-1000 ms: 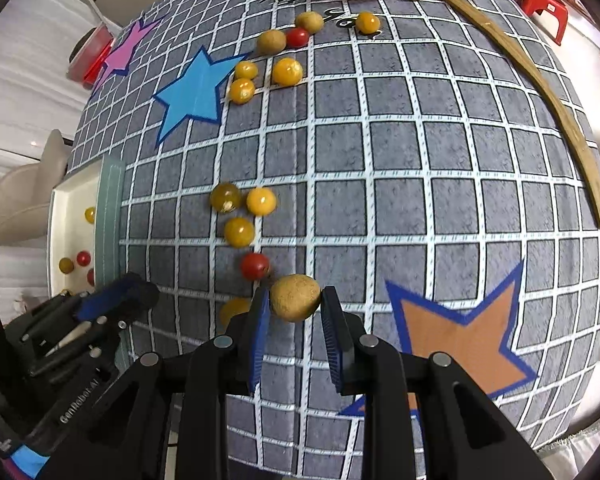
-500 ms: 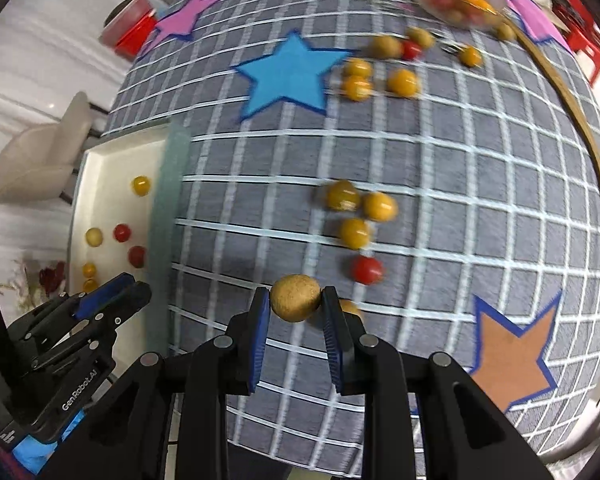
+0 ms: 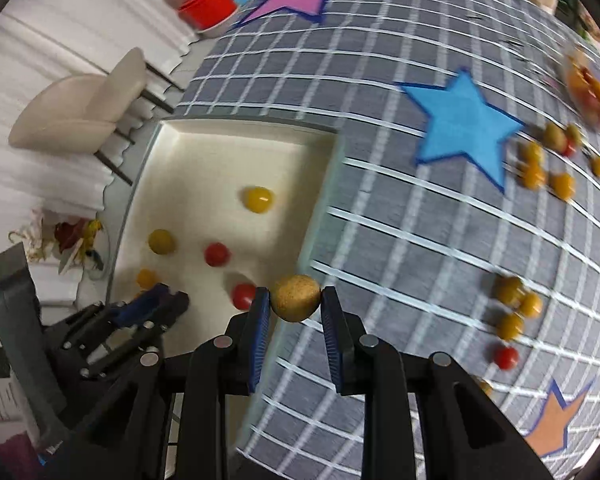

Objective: Organize fruits
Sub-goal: 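Carry both held fruits into the white tray and open both tools, then move both open tools back over the remaining fruits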

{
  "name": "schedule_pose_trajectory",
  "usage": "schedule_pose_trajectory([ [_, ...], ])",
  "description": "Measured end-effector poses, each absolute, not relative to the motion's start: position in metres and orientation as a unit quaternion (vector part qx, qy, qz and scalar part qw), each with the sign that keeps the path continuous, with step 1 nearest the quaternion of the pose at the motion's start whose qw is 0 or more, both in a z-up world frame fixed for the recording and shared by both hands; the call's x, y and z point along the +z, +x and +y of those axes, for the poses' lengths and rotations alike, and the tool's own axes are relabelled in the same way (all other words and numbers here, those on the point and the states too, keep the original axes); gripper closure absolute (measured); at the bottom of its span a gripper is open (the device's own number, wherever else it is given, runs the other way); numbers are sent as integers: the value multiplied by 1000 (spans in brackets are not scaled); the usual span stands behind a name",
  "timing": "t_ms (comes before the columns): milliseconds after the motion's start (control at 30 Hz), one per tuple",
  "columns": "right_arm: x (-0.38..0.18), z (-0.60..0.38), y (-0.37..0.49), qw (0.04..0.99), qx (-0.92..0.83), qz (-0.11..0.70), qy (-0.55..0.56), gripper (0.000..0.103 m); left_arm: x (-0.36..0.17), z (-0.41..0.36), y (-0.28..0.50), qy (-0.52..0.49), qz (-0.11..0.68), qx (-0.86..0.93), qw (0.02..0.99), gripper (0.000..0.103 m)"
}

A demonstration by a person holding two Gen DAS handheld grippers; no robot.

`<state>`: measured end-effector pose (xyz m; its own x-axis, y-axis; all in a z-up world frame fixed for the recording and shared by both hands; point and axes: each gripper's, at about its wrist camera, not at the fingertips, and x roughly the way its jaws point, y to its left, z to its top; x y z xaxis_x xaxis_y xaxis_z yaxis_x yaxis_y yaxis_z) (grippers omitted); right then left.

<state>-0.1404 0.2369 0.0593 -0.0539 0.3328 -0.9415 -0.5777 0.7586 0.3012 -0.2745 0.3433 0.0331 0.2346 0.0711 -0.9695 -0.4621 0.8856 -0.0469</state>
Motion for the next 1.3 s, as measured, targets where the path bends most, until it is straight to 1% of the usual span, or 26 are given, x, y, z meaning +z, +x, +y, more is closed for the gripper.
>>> schedule_pose_trajectory([
  [267,38,278,-136,670,346,645,-126,75,21,345,-275,-155,598,174,767,82],
  [600,14,297,-133,656,336,658,-153,75,21,344,-274,-150,598,174,768,82],
  [900,8,314,-138,657,338,654,-163,74,21,341,-271,-134,600,175,769,81],
  [967,8,318,-137,653,341,657,-160,72,21,339,-271,-130,601,174,769,81],
  [1000,8,319,-136,651,343,658,-159,68,22,338,-271,-129,602,174,769,81],
  [1033,9,318,-134,651,343,659,-159,64,22,338,-271,-130,602,174,768,69],
  [1067,10,320,-133,650,345,658,-157,62,23,338,-272,-130,601,174,769,41],
  [1100,12,320,-132,651,347,657,-155,59,27,338,-274,-127,592,180,775,30],
  [1133,14,320,-132,652,349,656,-152,53,31,338,-276,-123,583,185,781,26],
  [1167,17,321,-130,653,352,654,-149,50,34,338,-277,-120,578,187,786,26],
  [1233,23,322,-129,655,360,650,-140,34,35,337,-276,-118,584,179,783,26],
  [1267,26,322,-128,656,365,647,-132,28,36,337,-276,-116,586,179,782,26],
  [1300,30,323,-127,660,365,644,-128,19,37,336,-276,-112,588,178,781,26],
])
